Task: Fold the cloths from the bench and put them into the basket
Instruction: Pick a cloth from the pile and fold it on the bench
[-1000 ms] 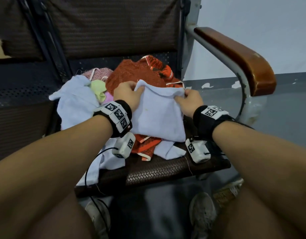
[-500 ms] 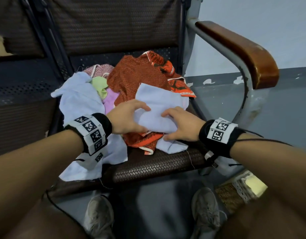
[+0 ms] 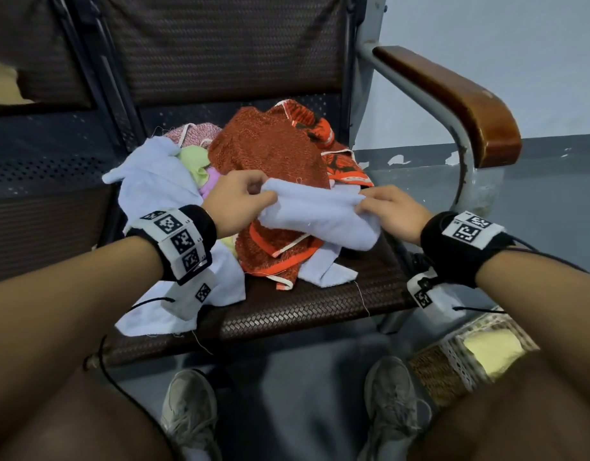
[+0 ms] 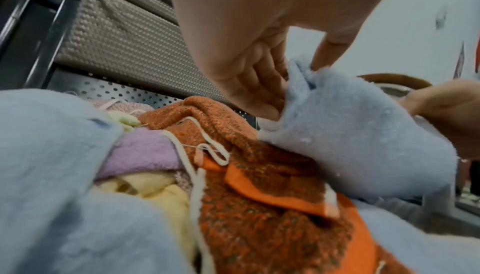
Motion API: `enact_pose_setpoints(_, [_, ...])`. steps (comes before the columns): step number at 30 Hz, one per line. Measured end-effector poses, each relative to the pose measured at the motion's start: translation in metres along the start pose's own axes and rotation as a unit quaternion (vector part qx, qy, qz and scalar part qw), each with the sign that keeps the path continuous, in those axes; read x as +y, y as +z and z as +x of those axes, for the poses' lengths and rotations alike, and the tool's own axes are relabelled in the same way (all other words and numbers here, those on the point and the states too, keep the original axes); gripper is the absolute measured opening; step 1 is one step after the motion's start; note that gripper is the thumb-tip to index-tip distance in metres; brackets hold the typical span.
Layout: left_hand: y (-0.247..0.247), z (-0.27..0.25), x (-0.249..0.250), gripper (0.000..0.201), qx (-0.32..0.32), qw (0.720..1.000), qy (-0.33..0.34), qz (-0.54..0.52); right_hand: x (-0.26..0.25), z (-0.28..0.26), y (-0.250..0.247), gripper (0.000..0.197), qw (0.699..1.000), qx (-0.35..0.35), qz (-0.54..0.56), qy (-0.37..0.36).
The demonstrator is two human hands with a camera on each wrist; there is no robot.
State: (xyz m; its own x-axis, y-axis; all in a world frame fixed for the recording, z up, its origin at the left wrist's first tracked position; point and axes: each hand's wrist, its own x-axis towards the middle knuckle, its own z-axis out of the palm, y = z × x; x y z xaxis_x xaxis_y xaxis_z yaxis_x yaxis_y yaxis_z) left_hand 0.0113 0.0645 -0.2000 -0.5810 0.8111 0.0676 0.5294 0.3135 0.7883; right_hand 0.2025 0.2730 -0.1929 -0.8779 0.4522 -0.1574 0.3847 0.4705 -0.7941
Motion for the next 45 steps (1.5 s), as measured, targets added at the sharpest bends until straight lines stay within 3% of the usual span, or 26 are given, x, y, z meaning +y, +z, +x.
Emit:
enact_pose_setpoints(2, [0.004,0.005,0.000,0.035,0.011,0.999,-0.028,-0.040,0.001,-0.001,0.001,0.041,0.997,-0.012,0.060,0.038])
enact_pose_setpoints(4, [0.010,0.009,-0.002,0.031,0.015,0.998,-0.061,-0.023,0.005,0.000,0.006,0.034,0.992,-0.035,0.088,0.084])
enact_pose_setpoints(7, [0.015,0.014,-0.008,0.028,0.052,0.993,-0.100,0.043,0.015,0.002,0.018,0.029,0.993,-0.047,0.028,0.105])
enact_pose_setpoints(9, [0.013,0.016,-0.007,0.047,0.062,0.985,-0.136,0.090,0.014,0.004,0.024,0.031,0.993,-0.048,-0.051,0.094])
enact_pose_setpoints(11, [0.010,0.018,-0.003,0.073,0.023,0.972,-0.217,0.089,0.009,0.007,0.027,0.037,0.990,-0.049,-0.095,0.094])
enact_pose_setpoints(14, [0.012,0.015,0.004,0.091,-0.103,0.950,-0.293,0.039,0.002,0.010,0.028,0.041,0.982,-0.054,-0.143,0.109])
enact_pose_setpoints(16, [0.019,0.014,0.004,0.087,-0.142,0.949,-0.279,0.035,0.000,0.013,0.029,0.040,0.978,-0.058,-0.164,0.114])
enact_pose_setpoints(21, [0.031,0.017,0.012,0.034,-0.038,0.971,-0.210,-0.108,0.000,0.015,0.023,0.032,0.971,-0.058,-0.187,0.139])
enact_pose_setpoints(24, [0.034,0.017,0.030,0.046,-0.013,0.967,-0.173,-0.187,-0.009,0.014,0.011,0.020,0.956,-0.047,-0.271,0.107])
enact_pose_setpoints(25, [0.034,0.016,0.037,0.050,-0.002,0.966,-0.159,-0.204,-0.015,0.013,0.007,0.031,0.966,-0.033,-0.241,0.083])
enact_pose_setpoints(27, [0.033,0.013,0.050,0.040,0.014,0.964,-0.129,-0.234,-0.031,0.005,0.003,0.059,0.996,-0.005,-0.091,0.026])
enact_pose_setpoints(29, [0.032,0.009,0.062,0.029,0.018,0.957,-0.102,-0.271,-0.049,-0.009,0.003,0.068,0.998,-0.009,0.060,-0.022])
enact_pose_setpoints(35, [0.021,-0.007,0.082,0.041,0.032,0.924,-0.046,-0.378,-0.074,-0.044,0.001,0.033,0.982,0.014,0.187,-0.010])
enact_pose_setpoints(37, [0.026,-0.012,0.092,0.049,0.000,0.924,-0.061,-0.377,-0.073,-0.055,-0.007,0.033,0.964,0.015,0.267,0.000])
enact_pose_setpoints(39, [0.041,-0.017,0.101,0.061,-0.079,0.925,-0.076,-0.362,-0.065,-0.066,-0.021,0.037,0.941,0.044,0.335,0.011])
enact_pose_setpoints(42, [0.081,-0.024,0.118,0.044,-0.200,0.926,-0.044,-0.319,-0.037,-0.085,-0.053,0.039,0.921,0.122,0.366,0.051])
enact_pose_setpoints(45, [0.129,-0.023,0.147,0.043,-0.232,0.921,-0.048,-0.309,0.003,-0.116,-0.094,0.036,0.922,0.148,0.346,0.092])
